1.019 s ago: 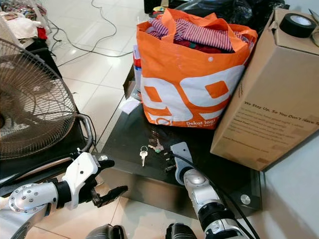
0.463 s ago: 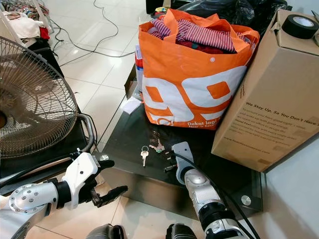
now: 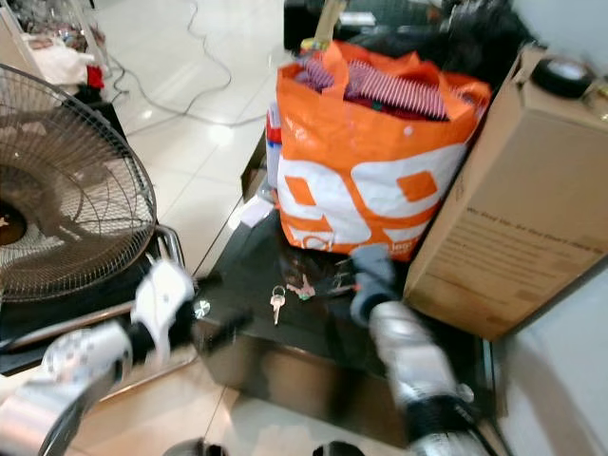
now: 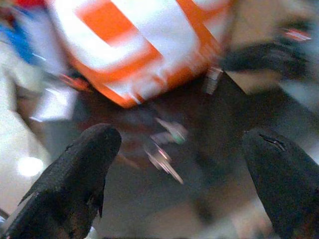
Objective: Hang keys on a hook
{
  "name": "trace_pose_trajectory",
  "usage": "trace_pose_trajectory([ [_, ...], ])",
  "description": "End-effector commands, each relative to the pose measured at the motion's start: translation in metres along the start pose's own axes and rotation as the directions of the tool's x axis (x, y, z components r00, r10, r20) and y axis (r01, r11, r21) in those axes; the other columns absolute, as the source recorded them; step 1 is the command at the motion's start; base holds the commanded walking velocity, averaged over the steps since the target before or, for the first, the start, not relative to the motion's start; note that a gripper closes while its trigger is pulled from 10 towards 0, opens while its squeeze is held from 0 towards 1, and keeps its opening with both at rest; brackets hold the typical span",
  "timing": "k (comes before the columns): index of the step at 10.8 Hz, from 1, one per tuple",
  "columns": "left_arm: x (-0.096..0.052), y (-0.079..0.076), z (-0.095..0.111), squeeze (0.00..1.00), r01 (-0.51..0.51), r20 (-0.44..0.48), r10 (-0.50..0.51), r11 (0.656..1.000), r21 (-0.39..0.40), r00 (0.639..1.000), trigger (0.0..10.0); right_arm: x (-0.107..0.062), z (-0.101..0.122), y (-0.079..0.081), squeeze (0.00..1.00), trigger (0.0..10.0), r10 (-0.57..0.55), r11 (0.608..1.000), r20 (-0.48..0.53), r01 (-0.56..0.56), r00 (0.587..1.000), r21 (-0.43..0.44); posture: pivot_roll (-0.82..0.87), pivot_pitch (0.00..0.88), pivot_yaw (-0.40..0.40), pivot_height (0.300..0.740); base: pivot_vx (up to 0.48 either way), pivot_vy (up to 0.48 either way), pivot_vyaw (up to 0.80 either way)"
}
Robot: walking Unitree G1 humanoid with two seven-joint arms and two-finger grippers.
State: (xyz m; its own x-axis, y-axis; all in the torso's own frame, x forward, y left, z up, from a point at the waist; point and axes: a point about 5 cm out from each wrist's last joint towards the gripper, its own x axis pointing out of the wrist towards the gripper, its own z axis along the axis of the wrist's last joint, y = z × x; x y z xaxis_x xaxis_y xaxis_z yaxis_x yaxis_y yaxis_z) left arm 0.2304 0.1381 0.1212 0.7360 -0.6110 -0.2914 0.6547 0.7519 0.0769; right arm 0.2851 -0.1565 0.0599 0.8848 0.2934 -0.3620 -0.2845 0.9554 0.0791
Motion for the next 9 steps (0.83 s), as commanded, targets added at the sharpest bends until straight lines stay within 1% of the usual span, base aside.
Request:
trace_pose_trajectory([
  [1,0.001,0.007,0.004,0.0,-0.062,0.019,0.062,0.998,0.004,0.998,10.0,-0.008,0.014,-0.005,0.0,0.0,-0.007,1.0,0.039,0.006,0.999,0.023,-0.02,0.0,-0.049,0.74,0.0,0.0,0.0],
  [2,0.003,0.011,0.008,0.0,-0.119,0.036,0.119,0.993,0.01,0.992,10.0,-0.019,0.025,-0.009,0.0,0.0,-0.032,0.999,0.076,0.029,0.997,0.038,0.0,0.0,-0.063,0.74,0.0,0.0,0.0],
  [3,0.004,0.017,0.013,0.0,-0.199,0.057,0.198,0.98,0.008,0.978,10.0,-0.031,0.033,-0.01,0.0,0.0,-0.077,0.995,0.117,0.069,0.99,0.072,0.02,0.0,-0.07,0.74,0.0,0.0,0.0],
  [4,0.003,0.023,0.015,0.0,-0.258,0.065,0.258,0.966,-0.011,0.964,10.0,-0.042,0.036,-0.006,0.0,0.0,-0.118,0.989,0.129,0.105,0.985,0.103,0.03,0.0,-0.07,0.74,0.0,0.0,0.0],
  [6,-0.002,0.033,0.007,0.0,-0.372,0.05,0.371,0.928,0.001,0.927,10.0,-0.057,0.037,0.007,0.0,0.0,-0.195,0.972,0.139,0.173,0.971,0.157,0.03,0.0,-0.09,0.74,0.0,0.0,0.0],
  [7,-0.001,0.035,0.006,0.0,-0.392,0.057,0.391,0.92,0.005,0.919,10.0,-0.058,0.038,0.01,0.0,10.0,-0.227,0.966,0.136,0.205,0.964,0.157,0.02,0.0,-0.081,0.74,0.0,0.0,0.0],
  [8,0.005,0.039,0.012,0.0,-0.399,0.083,0.398,0.917,-0.001,0.914,10.0,-0.056,0.04,0.01,0.0,10.0,-0.267,0.958,0.144,0.246,0.953,0.146,0.02,0.0,-0.069,0.74,0.0,0.0,0.0],
  [9,0.008,0.043,0.013,0.0,-0.407,0.085,0.405,0.913,0.002,0.91,10.0,-0.053,0.038,0.01,0.0,10.0,-0.28,0.956,0.128,0.263,0.951,0.133,0.01,0.0,-0.062,0.74,0.0,0.0,0.0],
])
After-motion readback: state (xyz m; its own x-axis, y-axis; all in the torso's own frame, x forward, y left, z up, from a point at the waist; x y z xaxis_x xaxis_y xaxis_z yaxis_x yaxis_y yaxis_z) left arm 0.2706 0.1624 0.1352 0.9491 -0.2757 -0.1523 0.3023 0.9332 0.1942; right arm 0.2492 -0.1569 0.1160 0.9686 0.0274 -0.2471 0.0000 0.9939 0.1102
